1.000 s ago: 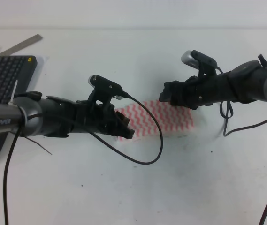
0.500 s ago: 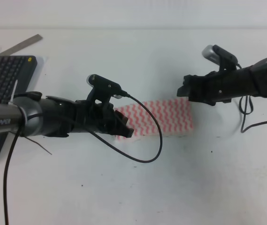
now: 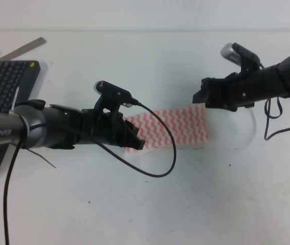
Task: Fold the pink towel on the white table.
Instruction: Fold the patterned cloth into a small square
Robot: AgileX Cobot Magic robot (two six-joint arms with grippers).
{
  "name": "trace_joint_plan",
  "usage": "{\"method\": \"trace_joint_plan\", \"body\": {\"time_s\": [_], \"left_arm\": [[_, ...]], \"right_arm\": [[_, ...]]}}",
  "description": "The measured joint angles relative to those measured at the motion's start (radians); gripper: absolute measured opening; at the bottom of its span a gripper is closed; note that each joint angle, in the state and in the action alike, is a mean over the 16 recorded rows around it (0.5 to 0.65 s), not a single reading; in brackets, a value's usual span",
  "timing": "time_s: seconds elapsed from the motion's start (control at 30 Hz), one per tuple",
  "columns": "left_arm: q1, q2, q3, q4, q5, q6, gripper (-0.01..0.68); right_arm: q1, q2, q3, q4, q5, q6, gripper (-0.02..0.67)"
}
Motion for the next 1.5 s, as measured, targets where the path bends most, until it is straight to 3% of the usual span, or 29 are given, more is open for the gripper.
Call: {"method": "trace_joint_plan", "body": {"time_s": [0.9, 1.23, 1.5], "left_arm": [[0.0, -0.077, -0.018, -0.149, 0.051, 0.134, 0.087], [0.0, -0.073, -0.018, -0.142, 0.045, 0.058, 0.087], [0.0, -0.073, 0.022, -0.127, 0.07, -0.016, 0.087]], "right_arm": [[0.0, -0.053, 0.0, -0.12, 0.159, 0.113, 0.337], [0.0, -0.054, -0.01, -0.251, 0.219, 0.229, 0.337], [0.0, -0.057, -0.058, -0.269, 0.23, 0.244, 0.336]]}}
